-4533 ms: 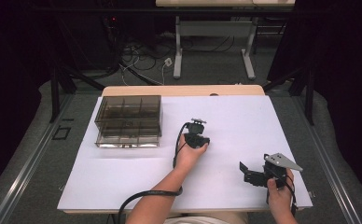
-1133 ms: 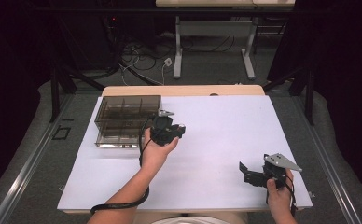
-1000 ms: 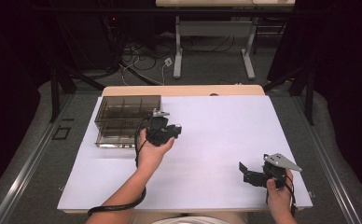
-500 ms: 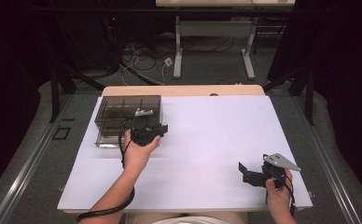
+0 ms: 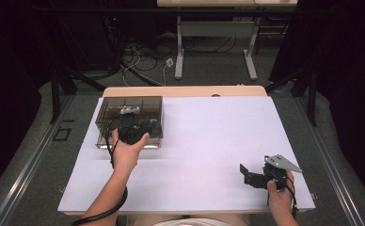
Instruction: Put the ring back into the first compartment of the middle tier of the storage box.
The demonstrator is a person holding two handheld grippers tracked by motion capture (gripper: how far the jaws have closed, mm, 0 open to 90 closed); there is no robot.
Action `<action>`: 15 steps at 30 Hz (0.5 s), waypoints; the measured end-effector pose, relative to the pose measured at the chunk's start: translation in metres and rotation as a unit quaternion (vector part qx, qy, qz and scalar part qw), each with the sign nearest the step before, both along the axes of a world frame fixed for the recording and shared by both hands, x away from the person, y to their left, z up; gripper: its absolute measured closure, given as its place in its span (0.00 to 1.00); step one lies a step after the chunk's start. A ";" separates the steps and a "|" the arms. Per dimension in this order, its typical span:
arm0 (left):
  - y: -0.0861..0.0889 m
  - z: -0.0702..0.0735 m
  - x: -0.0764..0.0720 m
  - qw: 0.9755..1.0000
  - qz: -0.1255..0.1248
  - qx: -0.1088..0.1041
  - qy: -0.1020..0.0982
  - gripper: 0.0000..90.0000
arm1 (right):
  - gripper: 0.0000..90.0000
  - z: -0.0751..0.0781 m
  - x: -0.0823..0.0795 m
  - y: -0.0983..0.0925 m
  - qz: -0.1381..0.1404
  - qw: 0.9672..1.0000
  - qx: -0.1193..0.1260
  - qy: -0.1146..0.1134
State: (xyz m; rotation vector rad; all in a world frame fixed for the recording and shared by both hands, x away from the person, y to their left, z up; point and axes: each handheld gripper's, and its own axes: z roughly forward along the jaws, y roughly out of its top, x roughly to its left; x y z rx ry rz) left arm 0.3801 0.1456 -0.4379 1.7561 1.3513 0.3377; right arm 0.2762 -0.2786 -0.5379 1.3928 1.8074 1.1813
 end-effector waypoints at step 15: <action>0.030 -0.009 0.000 0.999 0.035 0.003 0.006 0.77 | 0.00 -0.001 0.001 0.002 0.001 1.000 0.001 0.007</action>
